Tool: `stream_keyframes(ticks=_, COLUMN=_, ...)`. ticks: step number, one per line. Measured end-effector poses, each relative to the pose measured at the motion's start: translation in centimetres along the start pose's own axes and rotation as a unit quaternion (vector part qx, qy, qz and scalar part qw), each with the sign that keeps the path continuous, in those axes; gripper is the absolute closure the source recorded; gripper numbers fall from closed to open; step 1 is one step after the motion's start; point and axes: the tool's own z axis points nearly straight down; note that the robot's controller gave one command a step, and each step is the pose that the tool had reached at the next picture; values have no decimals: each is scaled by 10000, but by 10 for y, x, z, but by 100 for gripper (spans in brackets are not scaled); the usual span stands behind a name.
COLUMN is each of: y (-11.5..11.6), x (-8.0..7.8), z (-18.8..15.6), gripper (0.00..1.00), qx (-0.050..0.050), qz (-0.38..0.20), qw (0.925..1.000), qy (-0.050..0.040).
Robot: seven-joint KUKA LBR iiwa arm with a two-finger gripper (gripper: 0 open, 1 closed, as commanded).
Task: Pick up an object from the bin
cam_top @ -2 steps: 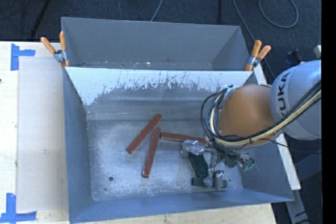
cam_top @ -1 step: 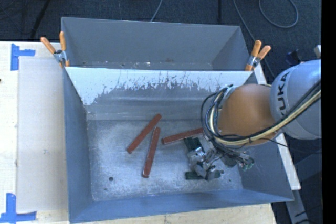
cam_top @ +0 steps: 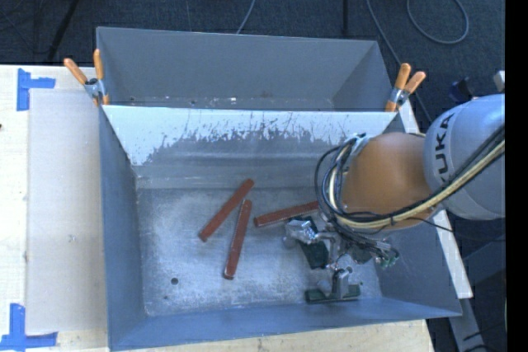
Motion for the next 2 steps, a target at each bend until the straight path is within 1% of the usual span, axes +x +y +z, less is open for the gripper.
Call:
stream_keyframes(ticks=1, y=-67, x=60, z=-1, gripper=0, qx=20, qz=332, qw=9994, qy=-11)
stream_keyframes(ticks=2, y=-8, x=-33, z=0, gripper=0, qx=-8, qz=1046, qw=9945, qy=-12)
